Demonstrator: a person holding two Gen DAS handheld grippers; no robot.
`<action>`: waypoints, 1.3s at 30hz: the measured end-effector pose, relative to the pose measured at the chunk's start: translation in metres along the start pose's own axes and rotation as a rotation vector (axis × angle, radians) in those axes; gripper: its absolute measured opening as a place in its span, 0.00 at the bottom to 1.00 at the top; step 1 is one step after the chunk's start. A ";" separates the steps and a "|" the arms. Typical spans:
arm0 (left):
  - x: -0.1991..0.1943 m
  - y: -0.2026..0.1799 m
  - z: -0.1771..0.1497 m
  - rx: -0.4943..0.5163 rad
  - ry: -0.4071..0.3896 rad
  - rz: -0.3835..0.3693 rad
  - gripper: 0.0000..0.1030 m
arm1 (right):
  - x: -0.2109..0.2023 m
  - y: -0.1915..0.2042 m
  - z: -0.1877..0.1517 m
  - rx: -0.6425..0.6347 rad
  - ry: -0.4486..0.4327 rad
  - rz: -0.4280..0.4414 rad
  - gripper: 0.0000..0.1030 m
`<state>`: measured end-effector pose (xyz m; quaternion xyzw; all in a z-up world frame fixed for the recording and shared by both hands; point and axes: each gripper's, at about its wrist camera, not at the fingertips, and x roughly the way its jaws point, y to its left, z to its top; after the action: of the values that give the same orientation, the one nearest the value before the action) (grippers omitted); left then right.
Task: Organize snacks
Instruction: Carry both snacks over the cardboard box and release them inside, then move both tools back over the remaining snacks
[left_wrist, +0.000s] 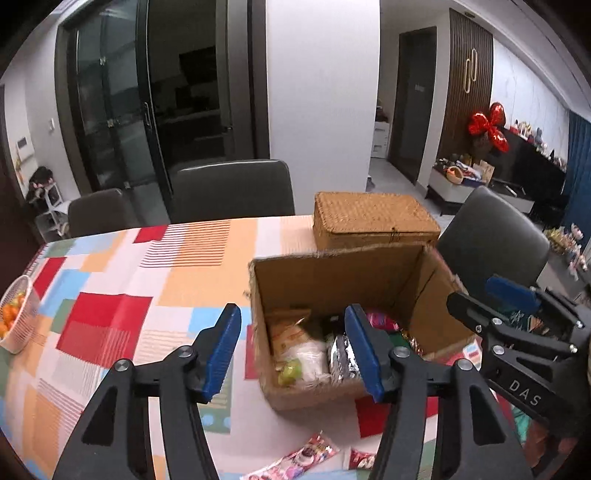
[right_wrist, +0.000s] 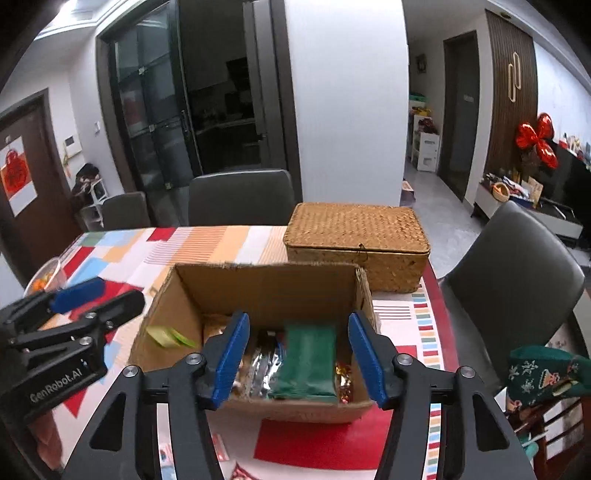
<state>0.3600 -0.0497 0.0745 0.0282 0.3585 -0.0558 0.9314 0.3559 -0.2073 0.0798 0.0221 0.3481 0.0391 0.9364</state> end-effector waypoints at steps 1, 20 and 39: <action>-0.005 -0.001 -0.006 -0.003 0.000 -0.003 0.57 | -0.002 0.001 -0.003 -0.014 0.003 0.004 0.56; -0.077 -0.006 -0.096 -0.004 0.003 0.000 0.61 | -0.076 0.016 -0.083 -0.070 -0.029 0.071 0.62; -0.033 -0.005 -0.188 -0.067 0.251 -0.051 0.61 | -0.038 0.038 -0.161 -0.215 0.200 0.123 0.62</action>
<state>0.2102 -0.0343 -0.0433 -0.0051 0.4745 -0.0634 0.8780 0.2192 -0.1708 -0.0148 -0.0608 0.4312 0.1356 0.8900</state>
